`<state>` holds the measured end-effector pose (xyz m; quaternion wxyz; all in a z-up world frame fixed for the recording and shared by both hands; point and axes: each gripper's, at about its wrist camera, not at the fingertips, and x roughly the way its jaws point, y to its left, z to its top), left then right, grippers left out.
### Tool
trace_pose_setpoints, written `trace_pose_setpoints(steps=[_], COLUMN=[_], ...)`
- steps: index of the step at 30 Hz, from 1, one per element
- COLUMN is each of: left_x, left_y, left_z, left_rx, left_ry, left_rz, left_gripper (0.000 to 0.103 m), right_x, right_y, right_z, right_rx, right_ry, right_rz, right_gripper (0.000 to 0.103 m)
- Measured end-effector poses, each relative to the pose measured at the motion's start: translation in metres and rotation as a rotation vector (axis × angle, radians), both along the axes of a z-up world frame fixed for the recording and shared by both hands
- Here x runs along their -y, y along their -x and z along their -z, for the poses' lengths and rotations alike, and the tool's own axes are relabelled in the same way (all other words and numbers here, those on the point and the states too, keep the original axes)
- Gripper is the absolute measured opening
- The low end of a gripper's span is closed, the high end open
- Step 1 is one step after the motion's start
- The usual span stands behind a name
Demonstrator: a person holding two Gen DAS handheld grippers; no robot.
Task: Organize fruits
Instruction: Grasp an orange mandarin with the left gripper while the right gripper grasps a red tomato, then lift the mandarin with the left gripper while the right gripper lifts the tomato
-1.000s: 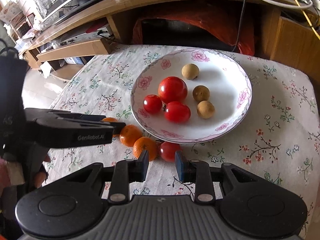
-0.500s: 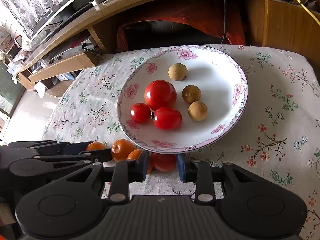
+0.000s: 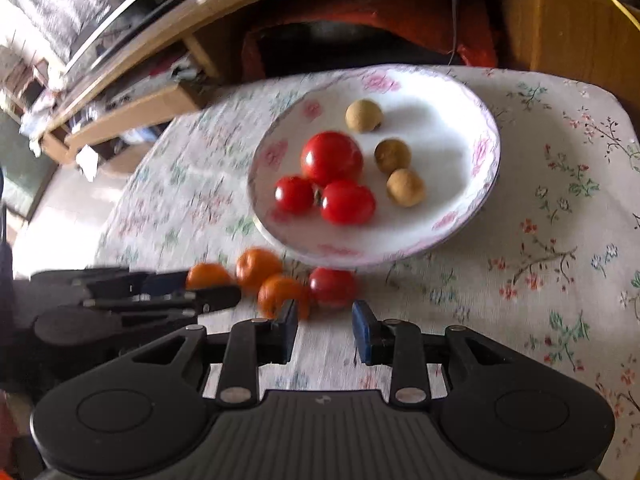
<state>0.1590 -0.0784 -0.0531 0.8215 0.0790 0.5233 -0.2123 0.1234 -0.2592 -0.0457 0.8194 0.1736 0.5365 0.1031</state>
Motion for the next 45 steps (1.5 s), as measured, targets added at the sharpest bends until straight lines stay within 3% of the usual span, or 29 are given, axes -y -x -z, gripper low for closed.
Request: trace_pose_setpoints(steps=[3, 11, 23, 45], left_x=[-0.005, -0.001, 0.000, -0.001], left_y=[-0.003, -0.011, -0.014, -0.007], left_z=[-0.005, 0.004, 0.004, 0.001], left_rx=[0.012, -0.005, -0.007, -0.021], left_ry=[0.021, 0.019, 0.024, 0.022], left_rz=[-0.024, -0.040, -0.048, -0.016], left_gripper=[0.042, 0.042, 0.044, 0.046], right_x=[-0.002, 0.002, 0.007, 0.004], right_y=[0.007, -0.009, -0.018, 0.032], right_z=[-0.008, 0.000, 0.016, 0.001], right_rx=[0.033, 0.072, 0.041, -0.018], right_ry=[0.039, 0.013, -0.025, 0.162], right_rz=[-0.006, 0.104, 0.121, 0.020], right_gripper=[0.032, 0.032, 0.032, 0.031])
